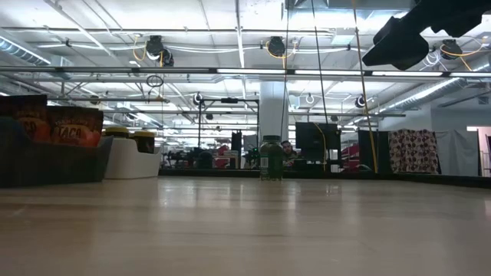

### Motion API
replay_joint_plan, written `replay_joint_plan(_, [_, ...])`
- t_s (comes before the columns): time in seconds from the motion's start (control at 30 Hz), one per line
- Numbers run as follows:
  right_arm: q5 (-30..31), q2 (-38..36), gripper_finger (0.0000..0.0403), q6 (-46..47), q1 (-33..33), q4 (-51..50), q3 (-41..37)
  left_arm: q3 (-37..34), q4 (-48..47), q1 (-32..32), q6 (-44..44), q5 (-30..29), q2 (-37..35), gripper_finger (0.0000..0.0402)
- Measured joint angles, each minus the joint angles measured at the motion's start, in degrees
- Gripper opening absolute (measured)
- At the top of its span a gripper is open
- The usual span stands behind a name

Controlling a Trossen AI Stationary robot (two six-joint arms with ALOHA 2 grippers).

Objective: Sort spices by type
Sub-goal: Put the right green seasoning bottle into the bottom white bin

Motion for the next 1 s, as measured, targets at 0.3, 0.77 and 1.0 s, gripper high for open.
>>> replay_joint_plan(0.3, [0.0, 0.0, 0.029, 0.02, 0.0, 0.03, 0.0, -0.17, -1.44, 0.02, 0.28, 0.38, 0.19, 0.0283])
replay_joint_plan(0.77, [0.02, 0.0, 0.029, 0.02, 0.0, 0.02, 0.0, -0.17, -0.98, 0.02, 3.06, 0.12, 0.17, 0.0204])
replay_joint_plan(1.0, [0.02, 0.0, 0.029, 0.02, 0.0, 0.02, 0.0, 2.29, -3.85, 0.0, 5.05, -0.73, 0.31, 0.0205])
